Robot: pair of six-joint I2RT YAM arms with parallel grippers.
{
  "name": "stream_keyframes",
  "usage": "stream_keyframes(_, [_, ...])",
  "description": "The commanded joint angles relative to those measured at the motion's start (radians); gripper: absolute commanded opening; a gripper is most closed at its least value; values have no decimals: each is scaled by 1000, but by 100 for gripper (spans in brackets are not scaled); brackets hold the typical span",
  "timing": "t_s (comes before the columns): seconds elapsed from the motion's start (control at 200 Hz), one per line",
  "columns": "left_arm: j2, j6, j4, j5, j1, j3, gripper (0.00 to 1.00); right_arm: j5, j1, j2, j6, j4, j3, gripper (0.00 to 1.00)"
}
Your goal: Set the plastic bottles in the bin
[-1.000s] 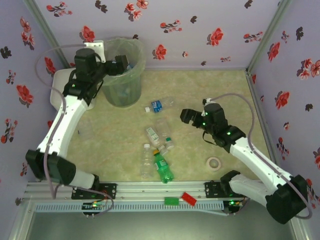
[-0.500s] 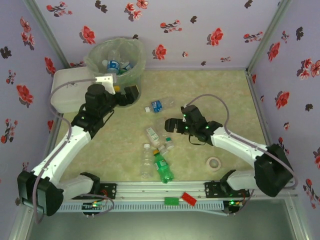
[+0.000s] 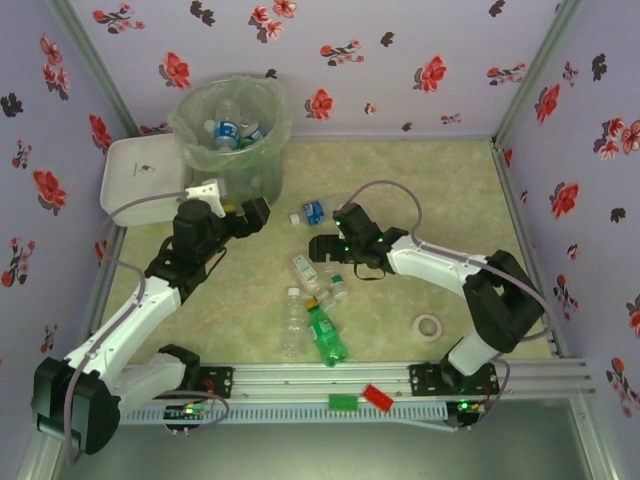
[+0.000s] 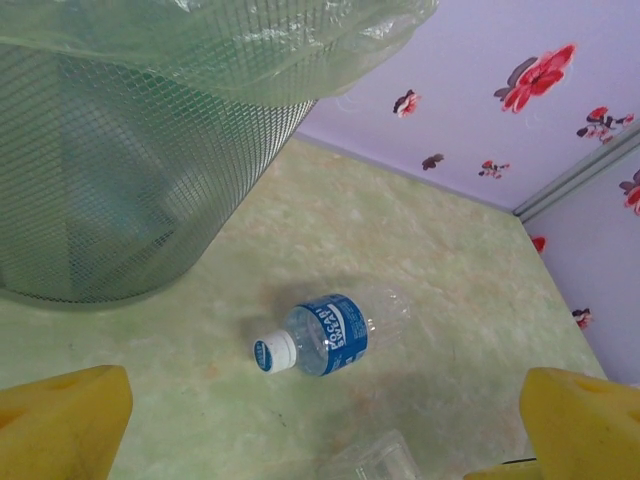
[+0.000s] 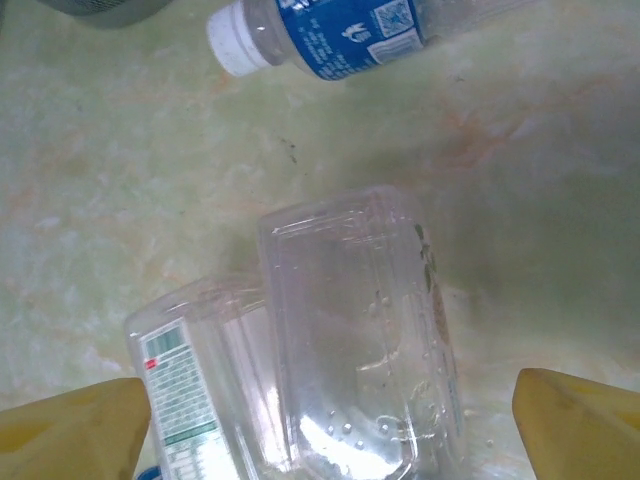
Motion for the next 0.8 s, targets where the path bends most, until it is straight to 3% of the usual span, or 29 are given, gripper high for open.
stream_keyframes(0.0, [-8,-56,72,-30,-2,-52,100,40,4,69,-48,-60,79,92])
stream_keyframes(0.105, [9,-120,156,-15,-2,-96,100,41,4,155,-71,-103,161,88])
stream_keyframes(0.295, [-6,-120,123,-4,-10,-109,100,82,4,281,-112,-234,317,83])
stream_keyframes(0.79, [-22,-145,129,-3,-15,-142,100,183,7,360,-170,-337,348,73])
